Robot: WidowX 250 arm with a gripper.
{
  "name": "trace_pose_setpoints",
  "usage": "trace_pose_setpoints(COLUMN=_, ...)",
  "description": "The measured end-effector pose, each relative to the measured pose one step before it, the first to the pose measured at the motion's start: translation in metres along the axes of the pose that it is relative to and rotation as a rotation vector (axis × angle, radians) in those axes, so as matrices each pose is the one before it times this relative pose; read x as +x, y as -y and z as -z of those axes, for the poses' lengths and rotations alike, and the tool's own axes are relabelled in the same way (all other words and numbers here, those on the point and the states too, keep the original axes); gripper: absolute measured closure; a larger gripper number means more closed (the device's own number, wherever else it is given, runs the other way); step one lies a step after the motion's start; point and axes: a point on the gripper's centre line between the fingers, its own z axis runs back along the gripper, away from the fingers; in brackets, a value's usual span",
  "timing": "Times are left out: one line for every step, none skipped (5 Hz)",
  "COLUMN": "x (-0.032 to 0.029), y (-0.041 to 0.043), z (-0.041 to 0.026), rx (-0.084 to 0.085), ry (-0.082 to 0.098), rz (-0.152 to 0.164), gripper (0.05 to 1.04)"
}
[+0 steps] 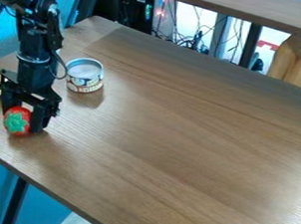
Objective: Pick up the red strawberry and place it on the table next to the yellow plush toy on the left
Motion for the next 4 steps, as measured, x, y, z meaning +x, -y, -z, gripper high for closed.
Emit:
trace_pose_setpoints(x=-0.00168, y=0.00694, z=0.00200, rx=-0.0438, ry=-0.0188, rz=0.0247, gripper=0.070)
trace_pose_setpoints(x=-0.00749, y=0.00611, z=-0.00807, rx=-0.0279, ry=0.0381, rz=-0.0120, gripper=0.075)
trace_pose_setpoints(x=-0.00643, y=0.00305, z=-0.03142, rx=0.0052, ry=0.1145, rz=-0.0288, gripper=0.077)
trace_pose_setpoints(x=0.00134, y=0.00997, z=-0.02519, rx=0.0211, ry=0.0678, rz=0.0321, gripper=0.077)
